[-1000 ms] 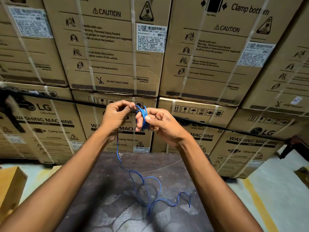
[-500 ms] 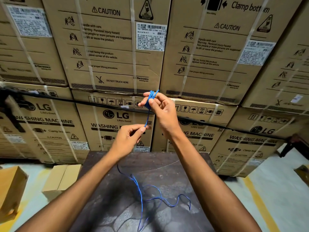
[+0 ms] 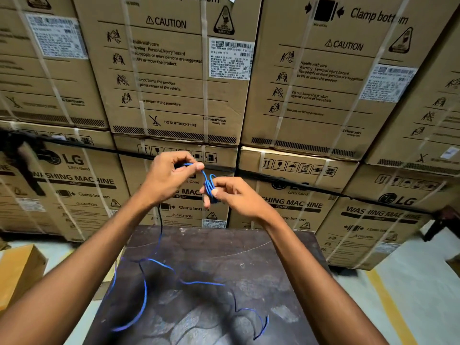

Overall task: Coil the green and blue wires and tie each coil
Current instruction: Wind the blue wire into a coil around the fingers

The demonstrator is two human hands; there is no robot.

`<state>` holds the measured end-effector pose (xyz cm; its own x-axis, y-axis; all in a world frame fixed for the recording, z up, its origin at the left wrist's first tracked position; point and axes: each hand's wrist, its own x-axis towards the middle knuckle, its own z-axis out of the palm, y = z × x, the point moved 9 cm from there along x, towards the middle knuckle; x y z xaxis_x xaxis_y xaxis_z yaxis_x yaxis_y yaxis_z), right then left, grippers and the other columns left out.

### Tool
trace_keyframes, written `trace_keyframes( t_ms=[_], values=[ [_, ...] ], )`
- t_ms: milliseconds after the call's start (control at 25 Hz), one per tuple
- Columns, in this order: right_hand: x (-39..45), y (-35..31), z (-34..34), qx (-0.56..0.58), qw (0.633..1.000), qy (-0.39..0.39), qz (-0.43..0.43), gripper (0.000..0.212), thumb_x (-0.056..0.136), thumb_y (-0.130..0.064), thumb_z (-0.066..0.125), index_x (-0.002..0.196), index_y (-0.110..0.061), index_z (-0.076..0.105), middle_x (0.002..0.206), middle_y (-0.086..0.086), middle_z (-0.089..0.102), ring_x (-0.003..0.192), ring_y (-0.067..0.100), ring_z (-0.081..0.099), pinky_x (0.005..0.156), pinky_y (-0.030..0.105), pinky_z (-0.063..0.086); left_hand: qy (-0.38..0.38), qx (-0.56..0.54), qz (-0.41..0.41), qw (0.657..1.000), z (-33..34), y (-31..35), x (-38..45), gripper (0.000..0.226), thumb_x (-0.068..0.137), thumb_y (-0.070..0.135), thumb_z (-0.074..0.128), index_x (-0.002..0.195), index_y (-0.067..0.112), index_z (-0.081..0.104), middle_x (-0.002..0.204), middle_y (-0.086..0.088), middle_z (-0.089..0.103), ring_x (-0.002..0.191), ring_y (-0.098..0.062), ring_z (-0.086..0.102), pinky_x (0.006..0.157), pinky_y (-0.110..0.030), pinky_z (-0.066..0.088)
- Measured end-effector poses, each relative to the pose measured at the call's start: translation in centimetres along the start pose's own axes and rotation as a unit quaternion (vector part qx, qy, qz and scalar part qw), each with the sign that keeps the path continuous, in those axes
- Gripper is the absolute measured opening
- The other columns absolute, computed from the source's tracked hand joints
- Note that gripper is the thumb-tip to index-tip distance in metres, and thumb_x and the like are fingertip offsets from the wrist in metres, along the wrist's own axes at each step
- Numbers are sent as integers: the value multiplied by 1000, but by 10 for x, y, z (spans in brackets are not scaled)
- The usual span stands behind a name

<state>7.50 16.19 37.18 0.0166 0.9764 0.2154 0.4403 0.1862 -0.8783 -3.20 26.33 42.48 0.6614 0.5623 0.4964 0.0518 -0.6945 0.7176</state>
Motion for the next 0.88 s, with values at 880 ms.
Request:
trace_keyframes(
  t_ms=[880],
  values=[
    [10,-10,-50,-248,941,210,-90,12,104,-11,55,99,-10,67,78,-2,70,66,20,63,64,41,53,-63,-55,13,996,37,-3,-41,29,99,35,52,85,22,73,51,12,43,49,-2,31,50,-25,24]
  ],
)
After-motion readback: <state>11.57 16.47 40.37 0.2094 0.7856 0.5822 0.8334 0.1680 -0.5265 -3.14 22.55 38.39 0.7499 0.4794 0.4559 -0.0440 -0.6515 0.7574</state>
